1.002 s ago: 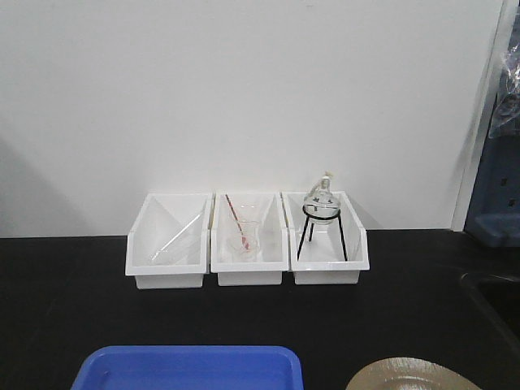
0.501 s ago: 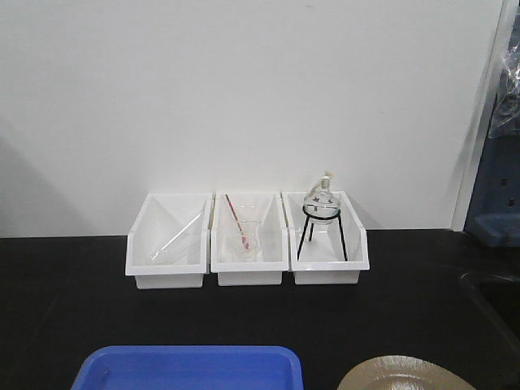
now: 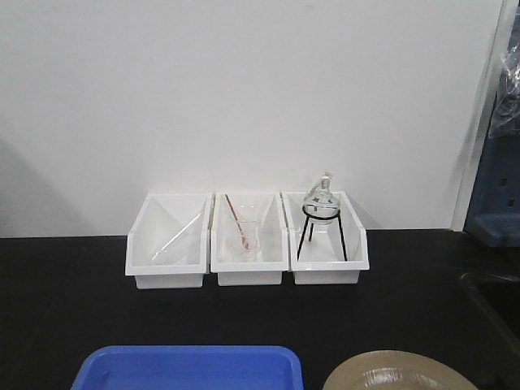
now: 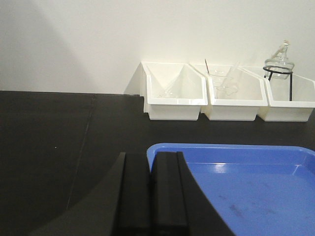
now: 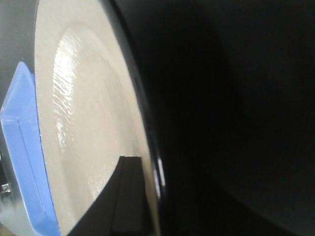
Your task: Place disk in tray to left cabinet
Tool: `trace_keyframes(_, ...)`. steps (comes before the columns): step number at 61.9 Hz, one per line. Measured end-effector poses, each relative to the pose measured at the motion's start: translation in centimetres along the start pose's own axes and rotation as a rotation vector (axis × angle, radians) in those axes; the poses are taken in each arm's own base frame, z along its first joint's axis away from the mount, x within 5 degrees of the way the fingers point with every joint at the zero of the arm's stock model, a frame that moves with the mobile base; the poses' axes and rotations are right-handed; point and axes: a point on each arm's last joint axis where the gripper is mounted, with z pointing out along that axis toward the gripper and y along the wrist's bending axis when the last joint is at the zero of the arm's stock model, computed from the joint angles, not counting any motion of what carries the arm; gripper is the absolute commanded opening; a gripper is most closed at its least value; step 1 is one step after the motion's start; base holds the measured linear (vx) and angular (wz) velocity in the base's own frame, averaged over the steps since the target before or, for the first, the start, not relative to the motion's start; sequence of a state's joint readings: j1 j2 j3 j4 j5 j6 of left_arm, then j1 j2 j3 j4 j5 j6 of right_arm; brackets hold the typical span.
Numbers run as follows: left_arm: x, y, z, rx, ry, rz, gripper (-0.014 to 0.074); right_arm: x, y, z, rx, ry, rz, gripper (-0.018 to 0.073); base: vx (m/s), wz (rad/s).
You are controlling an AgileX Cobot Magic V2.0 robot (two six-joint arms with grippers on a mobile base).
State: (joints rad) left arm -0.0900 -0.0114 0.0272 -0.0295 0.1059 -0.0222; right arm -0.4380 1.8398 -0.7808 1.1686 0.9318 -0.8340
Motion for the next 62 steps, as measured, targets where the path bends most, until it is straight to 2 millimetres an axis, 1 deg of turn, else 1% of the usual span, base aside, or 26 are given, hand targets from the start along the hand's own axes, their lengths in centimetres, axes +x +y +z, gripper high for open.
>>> trace_keyframes(6, 0.0, 0.0, 0.0, 0.0, 0.0, 0.0, -0.0003, -0.2, 0.3, 0.0, -0.034, -0.02, -0.003, -0.0006, 0.0, 0.0)
trace_keyframes(15, 0.0, 0.0, 0.0, 0.0, 0.0, 0.0, -0.0003, -0.6, 1.5, -0.6, -0.103, -0.107, 0.002, -0.0005, 0.0, 0.0)
trace_keyframes(24, 0.0, 0.0, 0.0, 0.0, 0.0, 0.0, -0.0003, -1.1, 4.6, -1.9, -0.251, -0.223, 0.029, -0.0004, 0.0, 0.0)
trace_keyframes(30, 0.0, 0.0, 0.0, 0.0, 0.0, 0.0, -0.0003, -0.7, 7.1, -1.6, -0.33, -0.247, 0.019, -0.0004, 0.0, 0.0)
trace_keyframes(35, 0.0, 0.0, 0.0, 0.0, 0.0, 0.0, -0.0003, 0.1, 9.4, -0.5, -0.366, -0.209, -0.025, -0.0004, 0.0, 0.0)
trace_keyframes(38, 0.0, 0.0, 0.0, 0.0, 0.0, 0.0, -0.0003, 0.8, 10.9, 0.6, -0.375, -0.166, -0.068, -0.0004, 0.0, 0.0)
trace_keyframes(45, 0.0, 0.0, 0.0, 0.0, 0.0, 0.0, -0.0003, 3.2, 14.8, 3.8, -0.36, -0.069, -0.189, -0.0004, 0.0, 0.0)
trace_keyframes(48, 0.0, 0.0, 0.0, 0.0, 0.0, 0.0, -0.0003, 3.9, 16.1, 4.7, -0.346, -0.053, -0.222, -0.0004, 0.0, 0.0)
trace_keyframes(50, 0.0, 0.0, 0.0, 0.0, 0.0, 0.0, -0.0003, 4.9, 17.1, 5.6, -0.335, -0.034, -0.249, -0.0004, 0.0, 0.0)
trace_keyframes(55, 0.0, 0.0, 0.0, 0.0, 0.0, 0.0, -0.0003, 6.1, 18.7, 6.9, -0.301, -0.037, -0.288, -0.0004, 0.0, 0.0)
trace_keyframes(56, 0.0, 0.0, 0.0, 0.0, 0.0, 0.0, -0.0003, 6.6, 19.0, 7.4, -0.293, -0.031, -0.297, -0.0004, 0.0, 0.0)
trace_keyframes(62, 0.0, 0.0, 0.0, 0.0, 0.0, 0.0, -0.0003, 7.9, 19.5, 9.3, -0.246, -0.022, -0.28, -0.0004, 0.0, 0.0)
